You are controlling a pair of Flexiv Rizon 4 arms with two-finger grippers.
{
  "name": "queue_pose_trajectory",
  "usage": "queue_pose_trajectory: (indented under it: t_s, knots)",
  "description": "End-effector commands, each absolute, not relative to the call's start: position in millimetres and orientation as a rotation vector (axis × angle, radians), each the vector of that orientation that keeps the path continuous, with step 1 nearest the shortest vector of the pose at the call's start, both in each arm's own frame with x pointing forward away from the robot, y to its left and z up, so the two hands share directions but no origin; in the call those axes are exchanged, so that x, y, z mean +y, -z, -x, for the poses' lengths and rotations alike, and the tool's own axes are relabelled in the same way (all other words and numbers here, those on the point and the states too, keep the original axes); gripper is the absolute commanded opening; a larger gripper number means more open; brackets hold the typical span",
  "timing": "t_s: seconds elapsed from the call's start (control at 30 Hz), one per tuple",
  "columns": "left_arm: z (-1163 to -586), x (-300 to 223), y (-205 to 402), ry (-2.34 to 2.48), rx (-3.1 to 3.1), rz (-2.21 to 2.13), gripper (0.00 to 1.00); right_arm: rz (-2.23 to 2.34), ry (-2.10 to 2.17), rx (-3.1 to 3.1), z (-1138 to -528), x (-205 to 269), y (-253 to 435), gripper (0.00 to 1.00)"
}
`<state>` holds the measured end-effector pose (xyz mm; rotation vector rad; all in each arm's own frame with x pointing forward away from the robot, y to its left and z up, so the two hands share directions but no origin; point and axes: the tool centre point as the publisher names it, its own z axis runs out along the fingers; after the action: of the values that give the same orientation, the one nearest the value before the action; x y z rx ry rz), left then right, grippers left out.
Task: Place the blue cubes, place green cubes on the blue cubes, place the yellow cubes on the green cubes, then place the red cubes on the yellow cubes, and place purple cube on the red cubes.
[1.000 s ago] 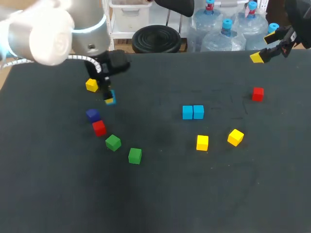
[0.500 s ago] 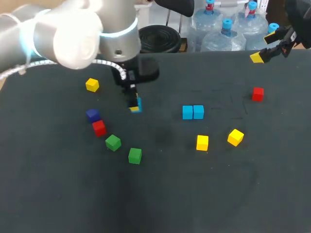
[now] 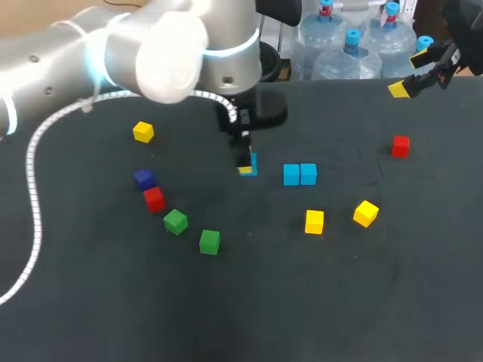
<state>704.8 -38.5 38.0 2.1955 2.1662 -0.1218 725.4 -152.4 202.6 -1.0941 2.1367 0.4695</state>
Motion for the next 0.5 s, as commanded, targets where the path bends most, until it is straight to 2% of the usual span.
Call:
queue_pose_trajectory:
  t_s: [0.03, 0.5]
  knots:
    - [-714.4, -53.5, -31.2, 0.125, 2.196, -2.249, 0.00, 1.093, -0.468, 2.137, -724.7, -152.5, -202.8, 1.00]
    - [-721.1, -64.7, -22.3, 0.154, 2.329, -2.240, 0.00, 1.093, -0.468, 2.137, -724.7, -152.5, -202.8, 1.00]
